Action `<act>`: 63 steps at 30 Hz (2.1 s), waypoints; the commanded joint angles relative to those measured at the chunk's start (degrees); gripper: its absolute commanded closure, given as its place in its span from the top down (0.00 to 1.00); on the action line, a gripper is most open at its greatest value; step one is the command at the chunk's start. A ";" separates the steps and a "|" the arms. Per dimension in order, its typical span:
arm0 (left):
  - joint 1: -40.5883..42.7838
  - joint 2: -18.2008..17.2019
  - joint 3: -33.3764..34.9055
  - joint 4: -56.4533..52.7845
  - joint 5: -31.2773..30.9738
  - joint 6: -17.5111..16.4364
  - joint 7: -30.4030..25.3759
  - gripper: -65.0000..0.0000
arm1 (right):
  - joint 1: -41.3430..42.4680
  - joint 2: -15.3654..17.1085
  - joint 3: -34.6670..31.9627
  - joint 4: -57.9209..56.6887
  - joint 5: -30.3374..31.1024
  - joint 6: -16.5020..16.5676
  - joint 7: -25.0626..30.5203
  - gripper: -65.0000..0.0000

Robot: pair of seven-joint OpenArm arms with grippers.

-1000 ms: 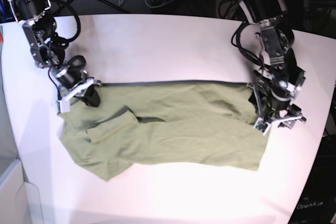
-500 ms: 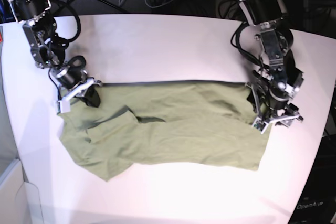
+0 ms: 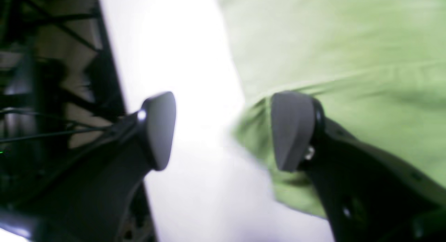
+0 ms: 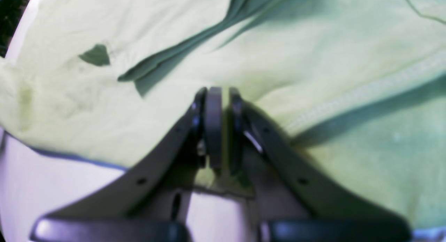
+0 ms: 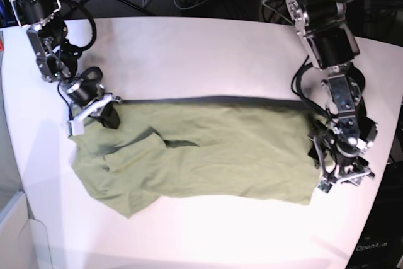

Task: Fold the T-shirt properly
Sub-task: 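Pull the shirt edge with both grippers away from the hem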

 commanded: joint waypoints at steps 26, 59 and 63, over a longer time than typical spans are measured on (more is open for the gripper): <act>14.08 3.45 -5.56 12.26 -0.52 0.53 -0.48 0.64 | 0.88 4.19 1.76 1.09 0.72 0.42 1.35 0.04; 12.32 5.21 -8.99 7.95 -5.71 0.53 -0.39 0.64 | -0.53 4.98 5.01 -2.16 0.63 0.78 1.52 0.19; 10.57 4.94 -8.99 6.80 -5.71 0.53 -0.39 0.64 | -0.53 4.89 5.01 -2.16 0.63 0.78 1.52 0.19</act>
